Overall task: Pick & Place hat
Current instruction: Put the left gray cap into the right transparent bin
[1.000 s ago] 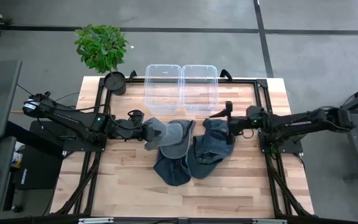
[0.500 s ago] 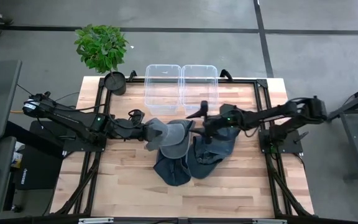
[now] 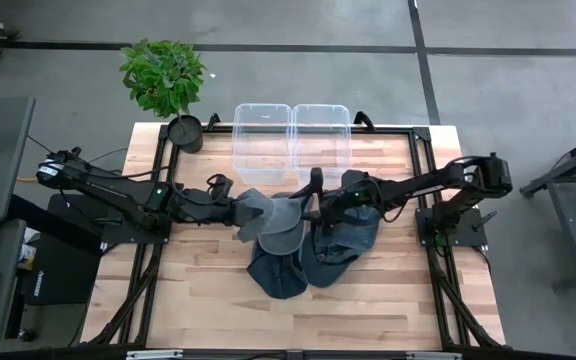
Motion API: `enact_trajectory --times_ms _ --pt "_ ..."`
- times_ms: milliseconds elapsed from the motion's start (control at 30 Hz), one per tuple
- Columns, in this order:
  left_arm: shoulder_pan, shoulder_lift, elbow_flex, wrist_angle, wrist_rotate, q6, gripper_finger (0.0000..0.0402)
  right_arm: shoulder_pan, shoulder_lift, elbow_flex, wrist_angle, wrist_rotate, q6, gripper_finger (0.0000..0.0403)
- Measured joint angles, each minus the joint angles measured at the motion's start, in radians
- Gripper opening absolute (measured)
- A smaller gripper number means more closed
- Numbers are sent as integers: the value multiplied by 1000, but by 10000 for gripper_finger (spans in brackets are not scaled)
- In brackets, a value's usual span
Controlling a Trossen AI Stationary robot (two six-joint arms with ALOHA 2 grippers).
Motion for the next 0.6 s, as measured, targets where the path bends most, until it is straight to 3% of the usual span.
enact_trajectory --times_ms 367,600 --pt "0 0 0 28 17 18 0 18 6 3 105 53 -63 258" --pt "0 0 0 58 32 30 0 18 6 84 -9 58 -34 239"
